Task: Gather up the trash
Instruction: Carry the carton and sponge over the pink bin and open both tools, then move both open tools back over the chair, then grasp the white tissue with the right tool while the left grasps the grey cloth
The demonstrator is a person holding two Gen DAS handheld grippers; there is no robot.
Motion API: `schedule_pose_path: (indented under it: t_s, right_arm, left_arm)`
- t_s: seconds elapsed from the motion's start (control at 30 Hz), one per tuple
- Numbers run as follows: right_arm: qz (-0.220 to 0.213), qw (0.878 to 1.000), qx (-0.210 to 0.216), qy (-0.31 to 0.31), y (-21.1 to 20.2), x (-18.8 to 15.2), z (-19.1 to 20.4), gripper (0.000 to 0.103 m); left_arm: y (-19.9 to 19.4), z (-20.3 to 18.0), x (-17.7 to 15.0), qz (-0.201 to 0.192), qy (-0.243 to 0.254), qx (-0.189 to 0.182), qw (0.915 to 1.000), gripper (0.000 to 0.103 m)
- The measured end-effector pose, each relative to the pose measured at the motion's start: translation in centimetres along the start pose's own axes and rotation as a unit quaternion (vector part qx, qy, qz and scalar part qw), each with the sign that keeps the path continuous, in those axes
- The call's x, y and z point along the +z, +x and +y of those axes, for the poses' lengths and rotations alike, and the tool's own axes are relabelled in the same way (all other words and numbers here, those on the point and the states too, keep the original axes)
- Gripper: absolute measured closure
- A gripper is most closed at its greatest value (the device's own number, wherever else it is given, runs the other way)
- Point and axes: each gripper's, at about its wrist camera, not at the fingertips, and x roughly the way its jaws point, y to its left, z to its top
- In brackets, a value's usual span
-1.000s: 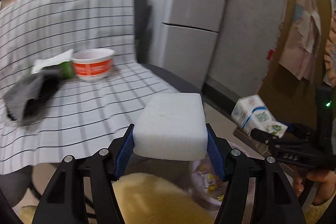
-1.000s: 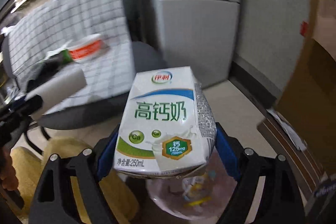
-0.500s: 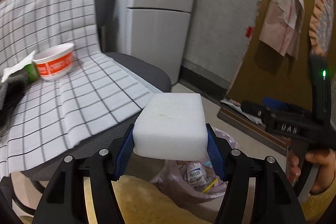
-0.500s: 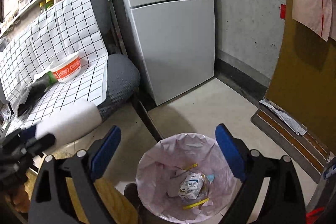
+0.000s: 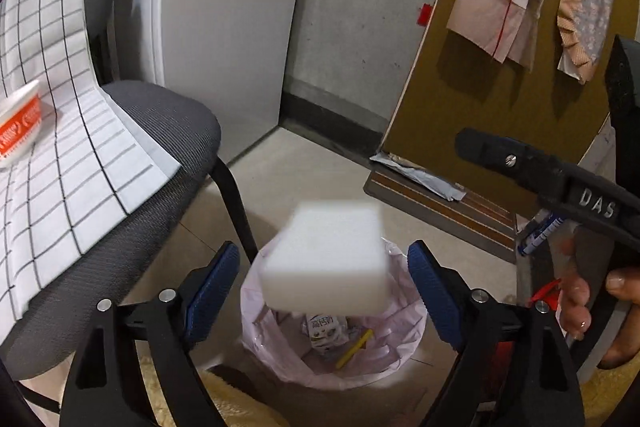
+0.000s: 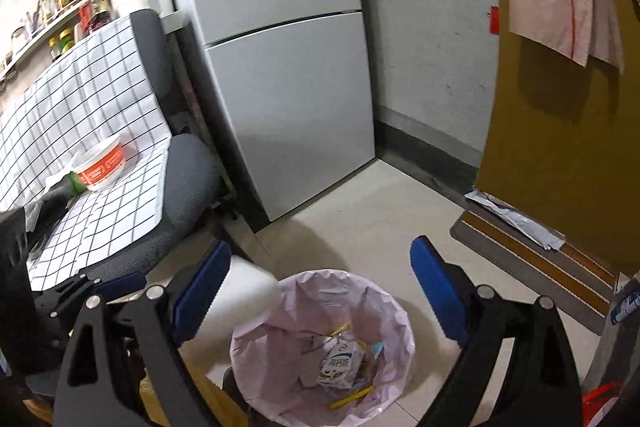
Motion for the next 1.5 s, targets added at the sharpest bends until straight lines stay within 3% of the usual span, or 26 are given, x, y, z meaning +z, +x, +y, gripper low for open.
schedule_pose_path:
  t_s: [0.2, 0.37, 0.6, 0.87, 1.07, 1.27, 1.4, 1.5]
  right_arm:
    - [0.006, 1.0, 0.006, 0.004, 0.4, -0.1, 0.1, 0.014]
    - [0.014, 1.0, 0.024, -0.013, 0.8, -0.2, 2.4, 0.014]
    - [0.025, 0.997, 0.06, -0.049, 1.2, -0.4, 7.2, 0.014]
    - [0.048, 0.987, 0.111, -0.107, 2.0, -1.2, 14.3, 0.014]
    - [0.061, 0.971, 0.172, -0.156, 3.0, -0.8, 21.5, 0.014]
    - [0.059, 0.945, 0.235, -0.218, 3.7, 0.1, 30.3, 0.014]
    - [0.054, 0.929, 0.264, -0.253, 4.7, 0.4, 35.8, 0.014]
    - [0.051, 0.922, 0.277, -0.266, 6.1, 1.3, 39.3, 0.015]
  left_arm:
    - [-1.2, 1.4, -0.6, -0.002, -0.008, 0.023, 0.9997, 0.017]
    - [-4.4, 4.4, -1.9, -0.018, -0.038, 0.086, 0.9954, 0.017]
    - [-8.7, 8.8, -4.5, -0.033, -0.094, 0.15, 0.9837, 0.017]
    - [-14.1, 13.9, -6.7, -0.068, -0.161, 0.21, 0.962, 0.017]
    - [-18.8, 18.4, -8.4, -0.092, -0.215, 0.272, 0.9336, 0.017]
    - [-25.0, 23.4, -10.2, -0.112, -0.263, 0.361, 0.8877, 0.017]
    - [-27.9, 26.5, -11.7, -0.117, -0.296, 0.392, 0.8629, 0.017]
    - [-29.3, 28.6, -12.3, -0.118, -0.314, 0.401, 0.8522, 0.017]
